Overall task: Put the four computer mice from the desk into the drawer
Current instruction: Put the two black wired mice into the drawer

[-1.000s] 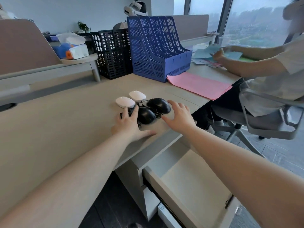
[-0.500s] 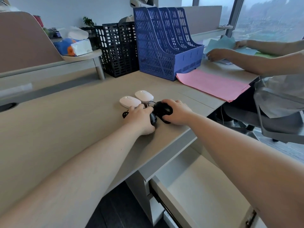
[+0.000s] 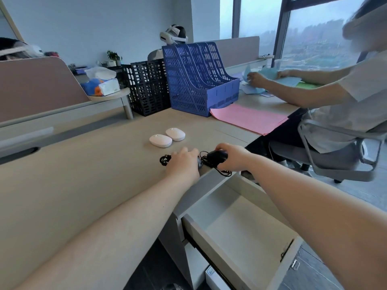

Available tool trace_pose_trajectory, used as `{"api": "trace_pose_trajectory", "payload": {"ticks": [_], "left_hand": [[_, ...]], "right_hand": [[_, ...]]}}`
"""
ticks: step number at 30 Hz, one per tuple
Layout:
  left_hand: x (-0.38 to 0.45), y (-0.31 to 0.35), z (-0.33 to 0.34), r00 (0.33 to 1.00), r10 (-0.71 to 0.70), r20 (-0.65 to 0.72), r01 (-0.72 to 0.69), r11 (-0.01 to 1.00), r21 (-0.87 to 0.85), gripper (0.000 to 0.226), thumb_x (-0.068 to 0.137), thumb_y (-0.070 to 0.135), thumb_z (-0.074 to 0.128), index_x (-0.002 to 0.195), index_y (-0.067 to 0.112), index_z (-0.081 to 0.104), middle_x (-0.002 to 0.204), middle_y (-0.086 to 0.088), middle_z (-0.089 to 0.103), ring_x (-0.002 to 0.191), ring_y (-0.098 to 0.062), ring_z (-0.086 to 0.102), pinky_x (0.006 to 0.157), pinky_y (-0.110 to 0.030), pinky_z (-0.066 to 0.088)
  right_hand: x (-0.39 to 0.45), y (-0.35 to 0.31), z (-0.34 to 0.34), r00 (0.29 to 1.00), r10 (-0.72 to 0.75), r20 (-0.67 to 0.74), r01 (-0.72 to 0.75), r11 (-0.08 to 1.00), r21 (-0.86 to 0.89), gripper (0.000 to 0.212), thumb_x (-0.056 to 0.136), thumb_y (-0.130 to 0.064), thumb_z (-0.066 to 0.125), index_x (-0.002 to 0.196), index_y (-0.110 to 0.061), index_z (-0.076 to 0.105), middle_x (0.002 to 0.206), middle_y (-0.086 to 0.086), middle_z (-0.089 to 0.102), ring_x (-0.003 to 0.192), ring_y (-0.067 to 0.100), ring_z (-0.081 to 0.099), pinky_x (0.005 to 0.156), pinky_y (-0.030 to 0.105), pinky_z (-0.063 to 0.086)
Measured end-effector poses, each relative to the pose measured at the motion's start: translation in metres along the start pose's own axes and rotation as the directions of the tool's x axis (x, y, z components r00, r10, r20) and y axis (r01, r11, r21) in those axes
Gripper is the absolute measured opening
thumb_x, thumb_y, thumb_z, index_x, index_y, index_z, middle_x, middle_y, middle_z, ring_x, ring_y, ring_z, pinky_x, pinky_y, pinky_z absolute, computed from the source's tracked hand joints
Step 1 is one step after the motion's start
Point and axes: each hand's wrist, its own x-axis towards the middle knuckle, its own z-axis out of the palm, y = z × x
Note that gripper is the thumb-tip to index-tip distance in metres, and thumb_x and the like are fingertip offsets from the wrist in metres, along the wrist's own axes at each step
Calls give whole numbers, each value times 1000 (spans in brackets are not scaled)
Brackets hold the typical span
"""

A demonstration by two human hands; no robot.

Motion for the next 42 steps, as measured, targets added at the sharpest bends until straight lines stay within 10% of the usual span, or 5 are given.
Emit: {"api": "trace_pose_trajectory", "payload": {"ticks": [10, 42], "left_hand": [[-73, 84, 38, 969, 219, 114, -219, 976, -15, 38, 86, 12, 60, 120, 13, 44, 125, -13, 46, 117, -35, 42, 87, -41, 44], [-36, 49, 213, 882, 63, 468, -94, 995, 43, 66, 78, 24, 77, 133, 18, 41, 137, -10, 33, 124, -32, 32, 91, -41, 47]], "right_hand": [[-73, 66, 14, 992, 118, 51, -121, 990, 68, 58, 80, -28, 67, 134, -24, 46, 124, 4, 57, 95, 20, 54, 76, 29, 45], [-18, 137, 165, 952, 188, 241, -185, 982, -37, 77, 78, -22, 65, 145, -27, 27, 127, 22, 44, 110, 37, 55, 91, 38, 50]]}}
